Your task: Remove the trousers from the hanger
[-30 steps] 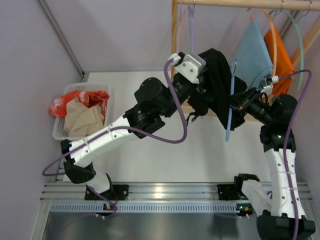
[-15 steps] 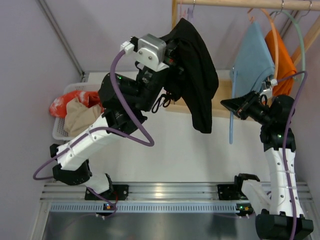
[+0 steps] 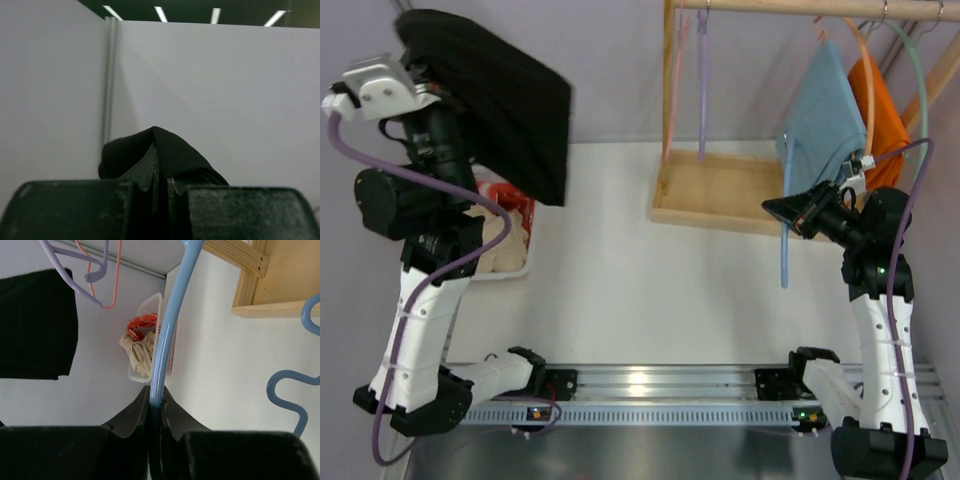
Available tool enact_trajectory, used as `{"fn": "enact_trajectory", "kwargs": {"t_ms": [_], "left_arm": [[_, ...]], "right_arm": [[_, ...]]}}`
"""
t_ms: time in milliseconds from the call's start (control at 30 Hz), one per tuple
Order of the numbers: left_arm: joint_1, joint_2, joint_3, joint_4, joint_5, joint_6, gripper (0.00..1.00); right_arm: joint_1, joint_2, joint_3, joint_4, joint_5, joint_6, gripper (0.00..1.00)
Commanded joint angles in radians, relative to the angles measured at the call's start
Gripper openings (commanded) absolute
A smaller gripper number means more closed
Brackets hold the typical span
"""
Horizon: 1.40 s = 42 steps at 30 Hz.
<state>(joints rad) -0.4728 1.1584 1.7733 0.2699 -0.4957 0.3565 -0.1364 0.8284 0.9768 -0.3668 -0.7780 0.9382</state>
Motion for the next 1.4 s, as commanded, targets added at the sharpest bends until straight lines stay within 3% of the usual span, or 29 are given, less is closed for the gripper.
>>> {"fn": "enact_trajectory", "kwargs": {"t_ms": [0,100,300,467,700,1000,1367], "left_arm": [[0.124,-0.124,-0.076,0.077,-0.03,-0.015,0.0],[0.303,-0.224,-0.184,0.083,-0.07,0.002,0.0],[0.558,-0.425,-0.42,-0.015,-0.147,-0.01,0.0],[0.655,-0.58,-0.618,-0.116,-0.173,-0.025,0.0],[0.723,-0.625,-0.758,-0.109,-0.185,-0.027,0.0],[0.721,-0.395,-0.839,0.133,-0.101,0.012,0.0],[0.723,0.151,-0.712,0.241,0.011,0.032,0.0]], "right_arm": [[-0.017,0.003,0.062,0.052,0.005,-0.036,0.0],[-0.017,0.009,0.068,0.057,0.006,-0.033,0.0],[-0.017,0.02,0.089,0.058,0.006,-0.03,0.0],[-0.017,0.025,0.102,0.054,0.003,-0.032,0.0],[-0.016,0.023,0.108,0.028,0.016,-0.049,0.0],[-0.017,0.023,0.118,-0.003,0.028,-0.073,0.0],[-0.017,0.037,0.157,-0.035,0.037,-0.098,0.0]]}}
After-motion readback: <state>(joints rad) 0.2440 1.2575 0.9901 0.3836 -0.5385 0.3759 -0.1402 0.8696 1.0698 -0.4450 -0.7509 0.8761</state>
